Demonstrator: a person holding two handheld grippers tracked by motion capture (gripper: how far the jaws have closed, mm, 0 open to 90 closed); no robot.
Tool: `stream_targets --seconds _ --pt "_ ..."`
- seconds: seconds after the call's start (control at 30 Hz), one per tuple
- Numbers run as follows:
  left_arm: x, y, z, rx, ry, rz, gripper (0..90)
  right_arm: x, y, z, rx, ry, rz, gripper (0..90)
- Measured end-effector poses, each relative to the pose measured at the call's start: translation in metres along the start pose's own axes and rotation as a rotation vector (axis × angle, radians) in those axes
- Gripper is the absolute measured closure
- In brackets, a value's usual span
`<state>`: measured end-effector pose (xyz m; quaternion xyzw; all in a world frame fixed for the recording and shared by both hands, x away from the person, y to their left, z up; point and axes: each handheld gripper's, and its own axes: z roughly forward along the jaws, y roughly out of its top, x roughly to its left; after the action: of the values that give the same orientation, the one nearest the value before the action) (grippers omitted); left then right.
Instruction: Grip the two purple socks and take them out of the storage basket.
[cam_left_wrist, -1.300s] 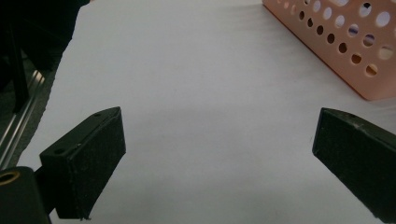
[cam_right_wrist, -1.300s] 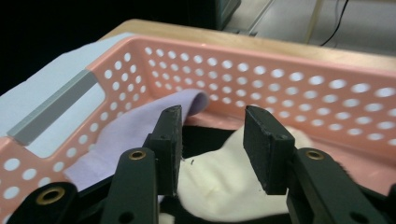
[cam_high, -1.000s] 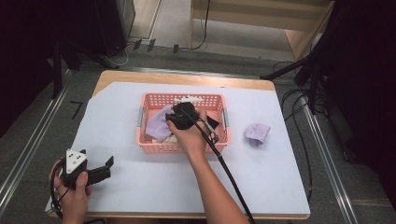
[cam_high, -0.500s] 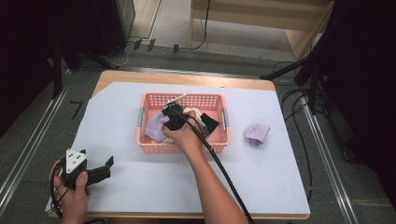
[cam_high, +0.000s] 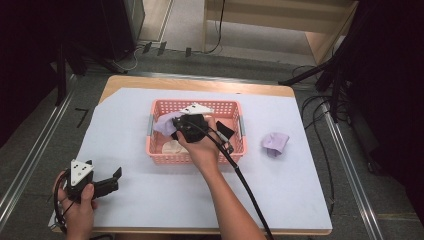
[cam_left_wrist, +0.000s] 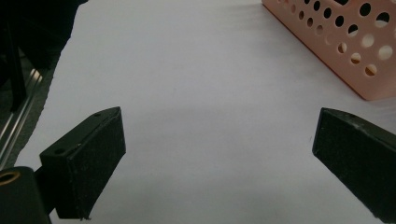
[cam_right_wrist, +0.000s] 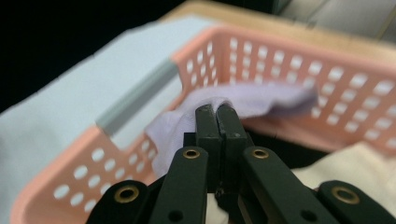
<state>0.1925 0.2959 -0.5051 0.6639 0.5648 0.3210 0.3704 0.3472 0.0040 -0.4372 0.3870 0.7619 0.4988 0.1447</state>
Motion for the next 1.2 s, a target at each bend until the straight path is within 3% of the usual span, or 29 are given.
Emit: stream_targets --seconds 0.03,0.07,0.2,0.47,0.73,1.2 --pt "0.000 0.000 0.000 0.000 0.000 0.001 3.3 0.000 0.000 0.000 0.000 0.000 0.000 90.0" --pt "0.000 0.000 0.000 0.003 -0.001 0.003 3.3 0.002 0.002 -0.006 -0.053 -0.011 -0.029 90.0" --pt "0.000 0.000 0.000 0.001 -0.001 0.003 3.3 0.005 0.007 -0.017 -0.148 -0.030 -0.082 90.0" --pt "0.000 0.000 0.000 0.000 -0.002 0.004 3.3 0.006 0.015 -0.034 -0.267 -0.093 -0.147 90.0" --pt "0.000 0.000 0.000 -0.002 0.003 0.005 3.3 -0.005 0.020 -0.051 -0.338 -0.155 -0.178 90.0" --pt "-0.001 0.000 0.000 -0.001 0.003 0.007 3.3 -0.036 0.025 -0.092 -0.382 -0.249 -0.153 90.0"
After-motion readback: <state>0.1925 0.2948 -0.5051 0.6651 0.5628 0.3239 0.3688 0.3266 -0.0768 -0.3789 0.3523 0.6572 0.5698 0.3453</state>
